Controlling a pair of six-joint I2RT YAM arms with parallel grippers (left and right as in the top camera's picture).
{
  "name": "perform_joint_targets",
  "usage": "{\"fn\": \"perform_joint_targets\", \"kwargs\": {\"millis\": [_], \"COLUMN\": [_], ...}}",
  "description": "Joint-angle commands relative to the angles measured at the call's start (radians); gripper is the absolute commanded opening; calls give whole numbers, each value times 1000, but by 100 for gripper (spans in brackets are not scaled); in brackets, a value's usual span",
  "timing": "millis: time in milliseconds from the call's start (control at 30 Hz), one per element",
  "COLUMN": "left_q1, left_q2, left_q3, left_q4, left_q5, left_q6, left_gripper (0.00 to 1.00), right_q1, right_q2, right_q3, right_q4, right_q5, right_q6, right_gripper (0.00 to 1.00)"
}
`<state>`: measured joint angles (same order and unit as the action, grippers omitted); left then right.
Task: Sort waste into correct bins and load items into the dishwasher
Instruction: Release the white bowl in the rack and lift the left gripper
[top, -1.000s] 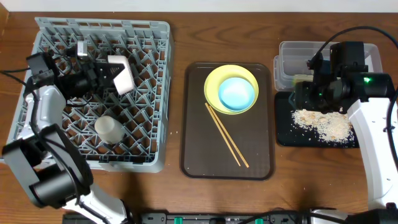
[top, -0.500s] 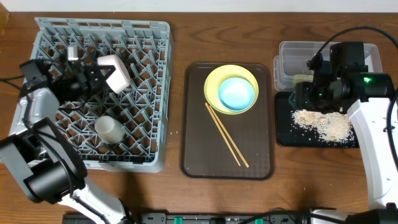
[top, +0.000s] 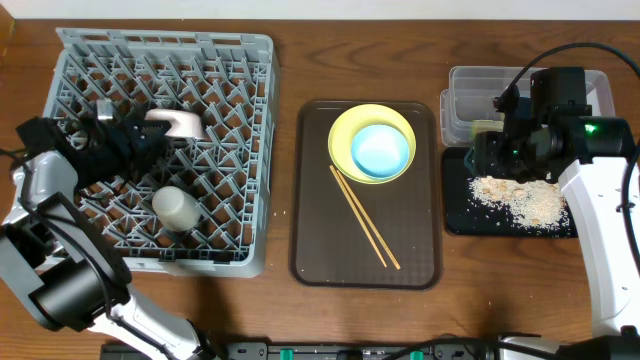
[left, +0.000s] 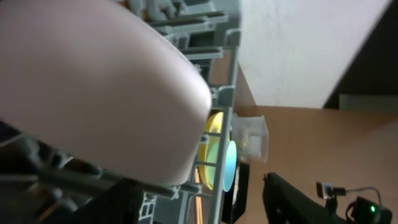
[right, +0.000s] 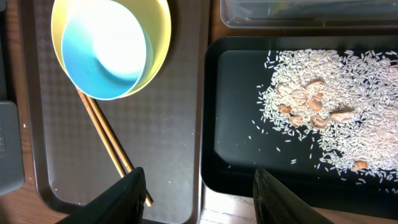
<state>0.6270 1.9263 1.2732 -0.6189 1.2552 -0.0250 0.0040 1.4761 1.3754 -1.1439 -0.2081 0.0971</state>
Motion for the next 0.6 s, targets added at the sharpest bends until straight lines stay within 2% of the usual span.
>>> {"fn": "perform_joint_targets", "kwargs": {"millis": [0,100,367,500,567], "left_q1": [27,36,-2,-124,-214], "left_q2": [-40,-90,-305,-427,-472], "left_q3": [6,6,6,6,6], "left_q4": [-31,-59,-71,-88,-87], "left_q5": [-69,-93,-116,-293,-402], "left_q6": [13,13,2,-6,-8], "left_gripper": [66,70,71,72,76], "right_q1": [-4,-4,-4,-4,-4], "right_q2": [-11,-11,-11,-11,-11], "right_q3": [18,18,18,18,18], "right_q4": [-2,-1,-1,-5,-13], "right_q5": [2,3,3,29,85], "right_q6": [-10,-10,-9,-8,13], "right_gripper": [54,54,54,53,54]}}
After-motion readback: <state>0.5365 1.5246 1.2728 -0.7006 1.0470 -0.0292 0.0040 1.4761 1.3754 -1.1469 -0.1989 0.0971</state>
